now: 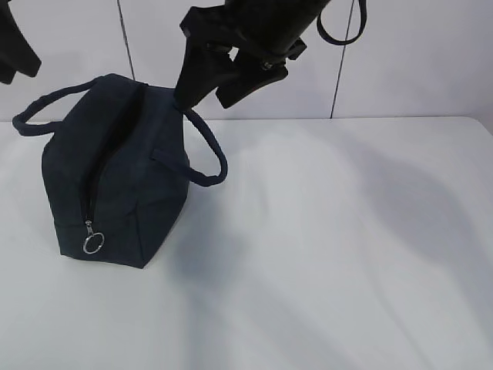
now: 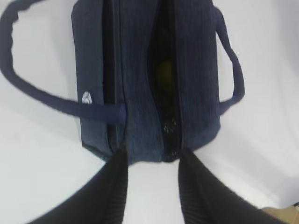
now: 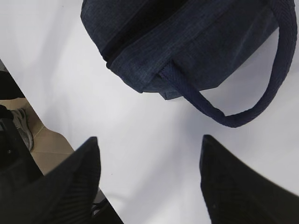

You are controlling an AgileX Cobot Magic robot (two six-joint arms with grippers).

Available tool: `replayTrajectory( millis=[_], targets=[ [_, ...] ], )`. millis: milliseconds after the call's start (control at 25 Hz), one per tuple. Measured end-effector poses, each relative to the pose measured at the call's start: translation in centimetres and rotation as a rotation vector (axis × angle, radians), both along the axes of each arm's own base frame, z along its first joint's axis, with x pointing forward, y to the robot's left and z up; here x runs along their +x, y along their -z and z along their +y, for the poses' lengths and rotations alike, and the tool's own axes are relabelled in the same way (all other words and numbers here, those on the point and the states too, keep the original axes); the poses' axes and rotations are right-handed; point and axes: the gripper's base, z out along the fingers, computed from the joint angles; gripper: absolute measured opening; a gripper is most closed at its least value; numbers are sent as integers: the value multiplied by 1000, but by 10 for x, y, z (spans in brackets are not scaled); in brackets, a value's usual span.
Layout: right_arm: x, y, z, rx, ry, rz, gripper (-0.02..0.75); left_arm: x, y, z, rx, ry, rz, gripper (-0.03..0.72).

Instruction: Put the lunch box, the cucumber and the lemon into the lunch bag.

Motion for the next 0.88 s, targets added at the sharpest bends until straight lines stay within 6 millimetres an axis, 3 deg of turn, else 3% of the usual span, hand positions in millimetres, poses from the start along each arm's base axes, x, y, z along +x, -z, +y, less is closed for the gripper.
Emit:
replayTrajectory(
  millis=[240,600,880],
  targets=[
    [0,0,0,6,1,4,482,-35,-2,3,15,-1,6,264],
    [-3,0,4,25,-6,19,482,-71,20,6,30,0,86,246],
    [-31,38,33,-39,-103,124,482,-86,21,8,50,0,80,231]
  ],
)
